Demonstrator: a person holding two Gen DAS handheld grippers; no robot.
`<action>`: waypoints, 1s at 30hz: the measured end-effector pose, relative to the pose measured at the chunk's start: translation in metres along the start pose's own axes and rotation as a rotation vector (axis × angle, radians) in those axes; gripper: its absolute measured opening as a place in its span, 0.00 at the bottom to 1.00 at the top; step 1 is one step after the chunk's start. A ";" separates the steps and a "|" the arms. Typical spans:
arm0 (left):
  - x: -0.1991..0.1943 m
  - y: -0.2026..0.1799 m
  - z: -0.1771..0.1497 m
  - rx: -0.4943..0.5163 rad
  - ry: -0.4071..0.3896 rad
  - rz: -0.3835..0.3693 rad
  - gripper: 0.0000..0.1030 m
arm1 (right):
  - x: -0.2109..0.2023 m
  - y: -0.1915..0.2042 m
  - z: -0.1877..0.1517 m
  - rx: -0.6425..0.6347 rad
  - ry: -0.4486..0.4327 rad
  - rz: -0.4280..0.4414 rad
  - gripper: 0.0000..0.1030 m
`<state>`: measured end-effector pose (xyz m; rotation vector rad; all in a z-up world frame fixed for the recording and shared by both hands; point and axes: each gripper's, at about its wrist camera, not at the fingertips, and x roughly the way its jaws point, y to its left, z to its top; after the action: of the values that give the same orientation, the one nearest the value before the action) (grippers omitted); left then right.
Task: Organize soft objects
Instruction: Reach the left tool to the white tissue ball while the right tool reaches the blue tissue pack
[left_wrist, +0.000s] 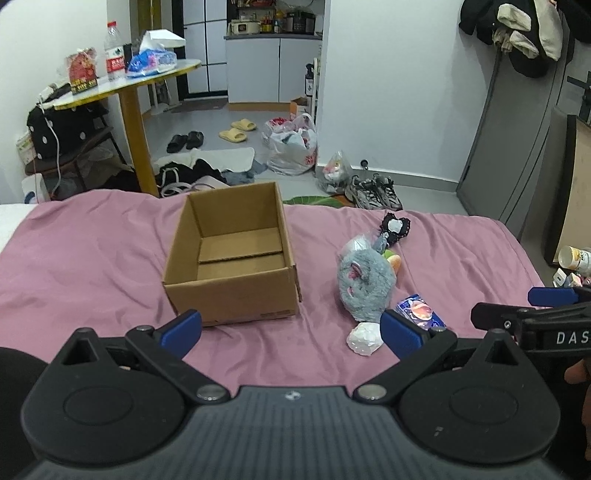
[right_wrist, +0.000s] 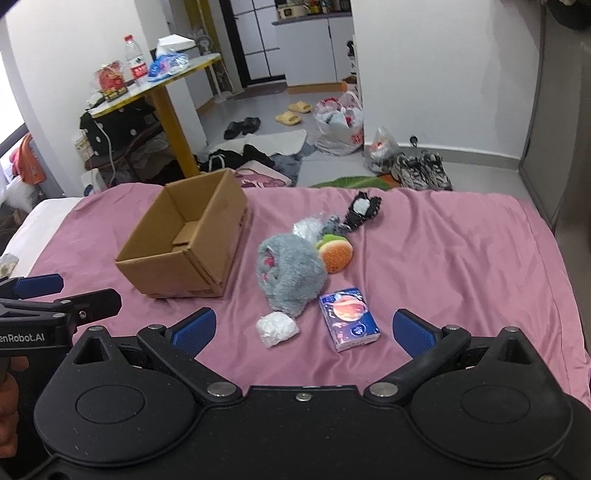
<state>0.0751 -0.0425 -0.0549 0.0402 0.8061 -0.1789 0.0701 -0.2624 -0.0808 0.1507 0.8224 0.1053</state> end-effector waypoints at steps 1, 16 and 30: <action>0.004 -0.001 0.000 -0.001 0.009 -0.003 0.99 | 0.004 -0.002 0.000 0.006 0.008 -0.005 1.00; 0.060 -0.018 -0.001 -0.011 0.099 -0.065 0.89 | 0.053 -0.028 0.005 0.110 0.112 -0.021 0.85; 0.117 -0.049 -0.008 0.000 0.199 -0.083 0.73 | 0.093 -0.066 0.005 0.331 0.214 0.054 0.74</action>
<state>0.1403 -0.1071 -0.1428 0.0245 1.0067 -0.2557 0.1391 -0.3142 -0.1554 0.4798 1.0465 0.0357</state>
